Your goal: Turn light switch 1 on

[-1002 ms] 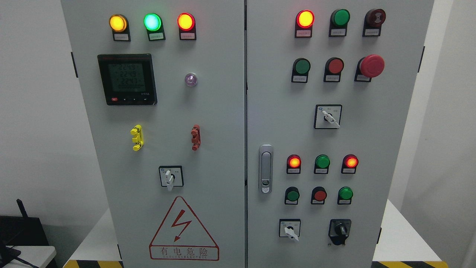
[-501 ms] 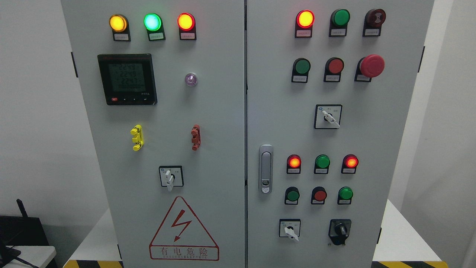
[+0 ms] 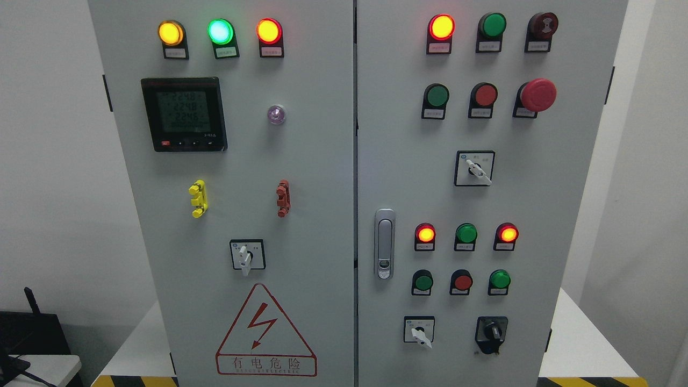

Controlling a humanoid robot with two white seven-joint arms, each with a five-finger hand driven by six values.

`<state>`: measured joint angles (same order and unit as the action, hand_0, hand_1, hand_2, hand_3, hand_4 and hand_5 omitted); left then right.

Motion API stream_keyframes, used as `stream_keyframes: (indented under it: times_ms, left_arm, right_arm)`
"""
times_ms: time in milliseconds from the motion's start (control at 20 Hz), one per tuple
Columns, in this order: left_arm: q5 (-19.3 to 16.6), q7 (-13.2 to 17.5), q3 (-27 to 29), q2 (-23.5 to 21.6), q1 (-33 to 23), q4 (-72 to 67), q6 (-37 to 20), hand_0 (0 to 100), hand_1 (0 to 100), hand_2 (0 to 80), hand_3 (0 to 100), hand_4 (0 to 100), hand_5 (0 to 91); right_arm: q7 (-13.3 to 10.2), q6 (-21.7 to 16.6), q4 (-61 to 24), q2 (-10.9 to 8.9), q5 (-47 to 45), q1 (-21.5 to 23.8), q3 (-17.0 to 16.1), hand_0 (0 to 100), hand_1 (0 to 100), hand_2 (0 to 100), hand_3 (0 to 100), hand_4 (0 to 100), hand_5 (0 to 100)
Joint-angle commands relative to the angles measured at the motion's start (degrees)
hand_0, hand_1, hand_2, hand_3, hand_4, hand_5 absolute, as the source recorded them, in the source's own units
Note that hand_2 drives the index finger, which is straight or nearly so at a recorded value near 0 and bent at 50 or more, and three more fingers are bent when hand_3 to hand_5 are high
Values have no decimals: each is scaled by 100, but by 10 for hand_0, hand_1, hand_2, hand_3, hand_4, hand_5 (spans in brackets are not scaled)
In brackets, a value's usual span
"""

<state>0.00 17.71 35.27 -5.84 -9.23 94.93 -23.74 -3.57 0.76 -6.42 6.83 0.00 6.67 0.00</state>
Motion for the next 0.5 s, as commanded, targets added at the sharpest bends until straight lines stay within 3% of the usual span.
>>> stream_keyframes:
  times_ms: [0, 200, 451]
  left_arm:
    - [79, -31, -950, -4, 360, 833, -35, 142, 0, 375, 643, 751, 677]
    - [62, -66, -1451, 74, 711, 965, -8, 28, 0, 413, 703, 778, 734]
    - [-34, -303, -2145, 373, 931, 1150, 53, 0, 5, 416, 731, 791, 784]
  right_arm:
    - [-4, -6, 0, 3, -141, -8, 97, 120, 389, 0, 0, 0, 0]
    - [-4, -6, 0, 3, -141, 1, 97, 120, 389, 0, 0, 0, 0]
    - [-4, 3, 0, 3, -141, 1, 97, 120, 389, 0, 0, 0, 0]
